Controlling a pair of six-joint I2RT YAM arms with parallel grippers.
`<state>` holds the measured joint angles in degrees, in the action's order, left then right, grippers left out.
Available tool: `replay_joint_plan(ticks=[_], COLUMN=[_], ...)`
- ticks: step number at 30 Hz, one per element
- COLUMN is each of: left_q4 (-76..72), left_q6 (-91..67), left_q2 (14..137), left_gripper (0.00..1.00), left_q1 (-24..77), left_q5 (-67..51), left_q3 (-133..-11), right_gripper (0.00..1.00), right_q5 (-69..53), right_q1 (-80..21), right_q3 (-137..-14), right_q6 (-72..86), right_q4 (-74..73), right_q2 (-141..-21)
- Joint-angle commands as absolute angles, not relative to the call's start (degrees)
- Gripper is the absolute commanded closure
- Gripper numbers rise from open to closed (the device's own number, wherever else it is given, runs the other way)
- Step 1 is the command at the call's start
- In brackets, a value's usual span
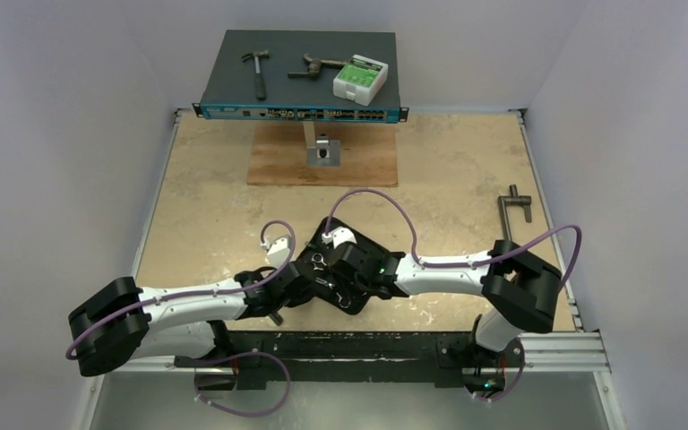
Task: Sort the hair-cutting tools
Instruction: Place the scissors in the hairdressing tool bag, then adjust the hairdressing tool bag at the center of the board.
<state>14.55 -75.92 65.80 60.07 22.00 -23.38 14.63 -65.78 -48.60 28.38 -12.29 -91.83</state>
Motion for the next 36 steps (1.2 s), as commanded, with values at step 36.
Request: replay_joint_plan(ticks=[36], left_q4=[18.88], left_q6=[-53.14], left_q2=[75.77], left_gripper=[0.75], left_q1=[40.93], left_q5=[13.30], left_q3=[-40.61], right_gripper=[0.59], right_q5=[1.01], right_q1=[-44.28], right_q3=[-28.28], right_q6=[35.84], right_q4=[5.66], right_q2=[-69.21])
